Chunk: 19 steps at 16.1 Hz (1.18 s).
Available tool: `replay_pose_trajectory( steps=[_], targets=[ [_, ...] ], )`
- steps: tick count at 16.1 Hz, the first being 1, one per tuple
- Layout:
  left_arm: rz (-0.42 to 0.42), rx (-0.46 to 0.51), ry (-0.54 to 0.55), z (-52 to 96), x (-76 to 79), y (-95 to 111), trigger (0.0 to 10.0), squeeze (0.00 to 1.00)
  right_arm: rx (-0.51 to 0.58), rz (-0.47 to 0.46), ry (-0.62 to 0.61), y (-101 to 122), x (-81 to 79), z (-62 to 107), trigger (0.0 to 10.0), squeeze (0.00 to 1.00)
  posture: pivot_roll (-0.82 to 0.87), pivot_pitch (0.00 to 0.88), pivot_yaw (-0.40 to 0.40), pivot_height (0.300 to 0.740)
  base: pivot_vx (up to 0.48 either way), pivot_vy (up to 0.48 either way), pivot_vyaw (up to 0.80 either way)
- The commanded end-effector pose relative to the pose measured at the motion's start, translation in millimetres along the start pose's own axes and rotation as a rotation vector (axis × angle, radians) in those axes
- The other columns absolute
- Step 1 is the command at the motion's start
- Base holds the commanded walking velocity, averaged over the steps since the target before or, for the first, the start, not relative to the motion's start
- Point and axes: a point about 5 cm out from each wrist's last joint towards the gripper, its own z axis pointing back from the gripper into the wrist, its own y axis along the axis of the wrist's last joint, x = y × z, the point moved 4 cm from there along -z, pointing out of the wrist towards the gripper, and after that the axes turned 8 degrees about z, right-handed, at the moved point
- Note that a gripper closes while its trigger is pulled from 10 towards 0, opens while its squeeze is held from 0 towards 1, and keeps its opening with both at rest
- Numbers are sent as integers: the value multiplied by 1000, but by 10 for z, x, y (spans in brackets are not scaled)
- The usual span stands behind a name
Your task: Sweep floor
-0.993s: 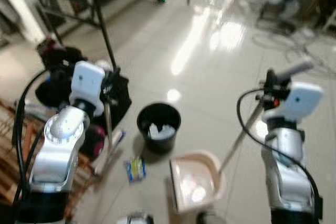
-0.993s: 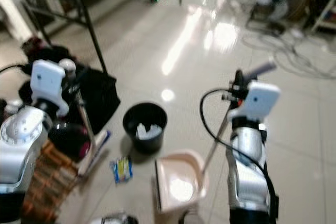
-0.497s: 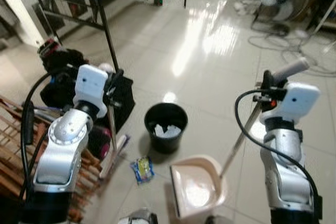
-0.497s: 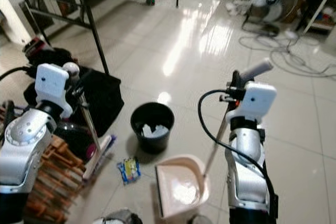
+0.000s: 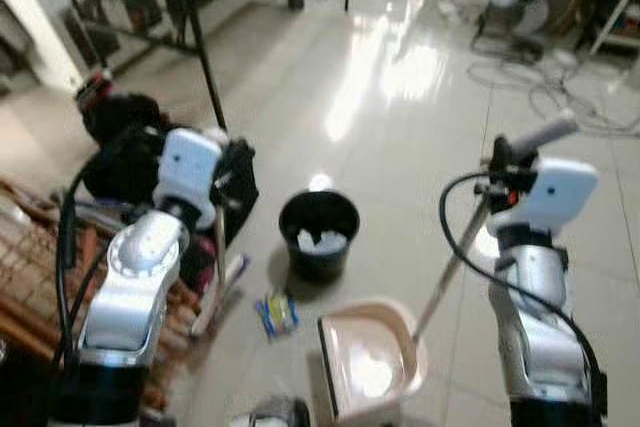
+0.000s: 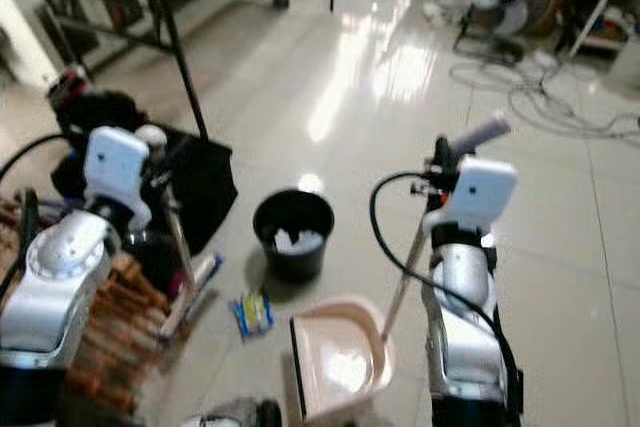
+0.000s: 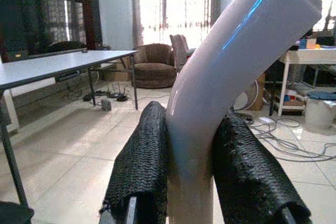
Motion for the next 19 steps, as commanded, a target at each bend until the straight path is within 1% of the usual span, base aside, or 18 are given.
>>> replay_pose_trajectory(
  steps=[1, 4, 6, 7, 8, 9, 11, 12, 14, 16, 19],
  targets=[
    [3, 9, -10, -25, 48, 23, 10000, 0, 26, 19, -20, 69, 86, -14, 10000, 0, -9, 87, 46, 740, 0, 0, 0],
    [15, -9, 4, -35, 48, -15, 10000, 0, 20, 23, -18, 65, 103, -25, 10000, 0, -10, 89, 46, 740, 0, 0, 0],
    [9, -31, 31, -31, 27, -66, 10000, 0, 7, 22, 18, 71, 43, -50, 10000, 0, -13, 89, 47, 740, 0, 0, 0],
    [9, -21, 40, -29, 18, -58, 10000, 0, 7, 22, 23, 75, 33, -53, 10000, 0, -14, 90, 47, 740, 0, 0, 0],
    [19, 16, 90, -34, -51, -9, 10000, 0, -4, 28, 38, 60, 2, -54, 10000, 0, -15, 91, 44, 740, 0, 0, 0],
    [15, 35, 114, -39, -90, 28, 10000, 0, -18, 42, 52, 34, -23, -47, 10000, 0, -15, 91, 41, 740, 0, 0, 0],
    [17, 43, 121, -43, -110, 48, 10000, 0, -28, 76, 72, 14, -55, -39, 10000, 0, -14, 91, 39, 740, 0, 0, 0],
    [25, 46, 118, -44, -109, 50, 10000, 0, -34, 78, 82, 4, -78, -34, 10000, 0, -16, 89, 40, 740, 0, 0, 0],
    [29, 42, 116, -48, -101, 40, 10000, 0, -34, 74, 78, 6, -86, -32, 10000, 0, -14, 90, 39, 740, 296, 0, 550],
    [32, 39, 113, -41, -86, 21, 10000, 0, -40, 31, 61, 1, -65, -26, 10000, 0, -16, 84, 40, 740, 302, 0, 0],
    [39, 36, 102, -42, -73, 0, 10000, 0, -49, 35, 58, -18, -48, -14, 10000, 0, -19, 74, 40, 740, 304, 0, 0]
  ],
)
